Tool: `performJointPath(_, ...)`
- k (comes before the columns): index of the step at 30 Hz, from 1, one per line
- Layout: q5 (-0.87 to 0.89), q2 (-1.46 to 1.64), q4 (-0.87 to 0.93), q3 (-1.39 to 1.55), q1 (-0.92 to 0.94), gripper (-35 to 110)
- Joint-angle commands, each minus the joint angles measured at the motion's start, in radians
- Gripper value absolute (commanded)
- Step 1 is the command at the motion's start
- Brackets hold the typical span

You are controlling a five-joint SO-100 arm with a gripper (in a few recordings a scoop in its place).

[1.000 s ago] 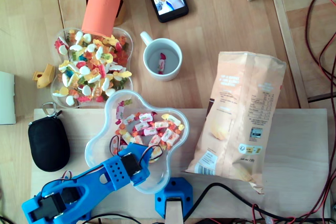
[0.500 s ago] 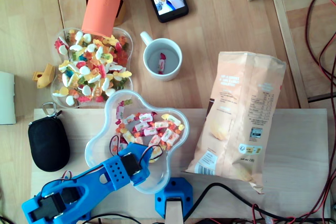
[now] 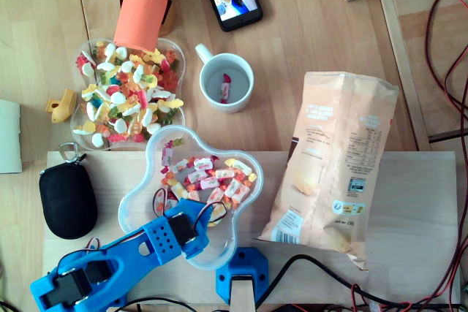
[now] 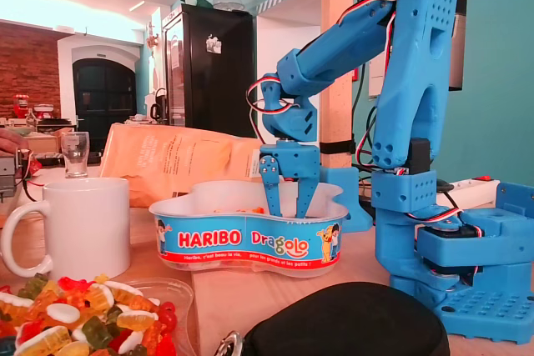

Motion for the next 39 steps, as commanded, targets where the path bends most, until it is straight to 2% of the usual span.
performJointPath(1,-0.009,0.02,0.041,-0.057,0.015,-4)
performJointPath(13,-0.009,0.018,0.245,-0.262,0.009,-4)
performJointPath(27,-0.005,0.02,0.295,-0.296,0.011,-4)
performJointPath(39,0.264,0.02,0.431,-0.63,-0.048,-4)
